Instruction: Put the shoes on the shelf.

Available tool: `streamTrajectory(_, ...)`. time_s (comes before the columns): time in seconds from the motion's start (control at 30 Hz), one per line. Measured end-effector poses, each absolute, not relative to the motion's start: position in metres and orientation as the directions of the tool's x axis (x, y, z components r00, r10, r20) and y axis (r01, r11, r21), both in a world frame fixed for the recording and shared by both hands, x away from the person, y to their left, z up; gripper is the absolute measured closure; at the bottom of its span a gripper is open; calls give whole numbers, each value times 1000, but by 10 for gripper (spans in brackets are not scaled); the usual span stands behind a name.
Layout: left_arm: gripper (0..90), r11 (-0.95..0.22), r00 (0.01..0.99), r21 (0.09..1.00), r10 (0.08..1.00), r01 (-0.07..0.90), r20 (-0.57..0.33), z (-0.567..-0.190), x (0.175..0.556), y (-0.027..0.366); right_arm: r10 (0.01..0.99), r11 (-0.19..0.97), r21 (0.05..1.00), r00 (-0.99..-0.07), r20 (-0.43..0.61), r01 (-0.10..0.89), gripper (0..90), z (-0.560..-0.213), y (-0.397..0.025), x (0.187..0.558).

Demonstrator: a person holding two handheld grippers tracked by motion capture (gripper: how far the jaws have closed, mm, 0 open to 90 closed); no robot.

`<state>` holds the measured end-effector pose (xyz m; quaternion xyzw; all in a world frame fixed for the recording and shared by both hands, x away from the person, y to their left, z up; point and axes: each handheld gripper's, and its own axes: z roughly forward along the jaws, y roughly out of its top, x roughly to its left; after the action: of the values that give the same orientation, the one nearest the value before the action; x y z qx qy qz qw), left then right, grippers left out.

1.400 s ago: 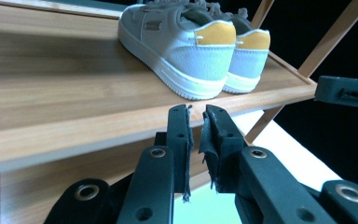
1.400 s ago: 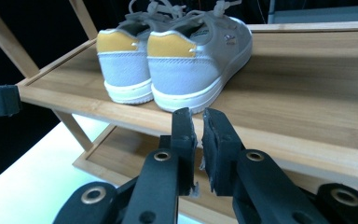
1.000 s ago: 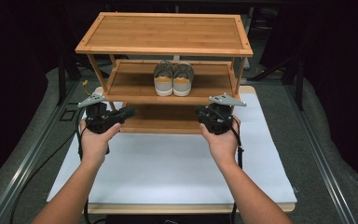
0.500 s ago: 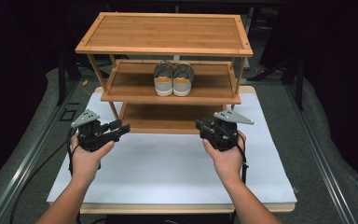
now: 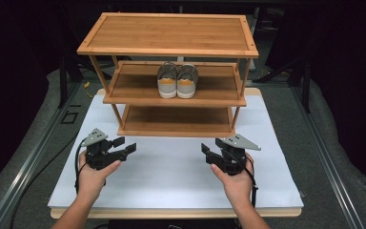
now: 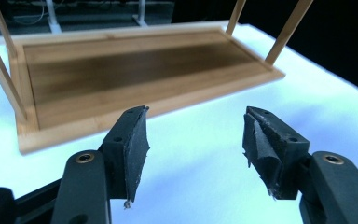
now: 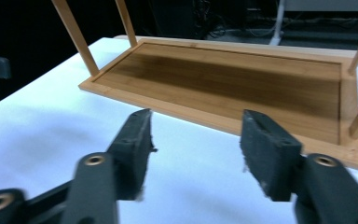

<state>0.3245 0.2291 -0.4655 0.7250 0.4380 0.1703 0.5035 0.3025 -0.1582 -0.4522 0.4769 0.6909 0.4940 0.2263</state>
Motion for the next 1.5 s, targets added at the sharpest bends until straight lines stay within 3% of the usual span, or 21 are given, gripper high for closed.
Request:
streamTrajectory(0.27,375,-145,566,871,807,469,-170,-488,317,229,908,95,903,-409,94,419,386,-480,-170,292)
streamTrajectory(0.57,375,-160,591,867,787,472,-177,-512,309,230,894,174,890,-446,37,422,379,-509,-167,284)
streamTrajectory(1.1,375,-222,588,826,793,519,-157,-540,313,230,886,171,838,-452,99,518,341,-538,-169,286)
streamTrajectory(1.5,375,-269,619,799,769,538,-158,-546,312,218,863,248,825,-503,51,509,318,-541,-154,283)
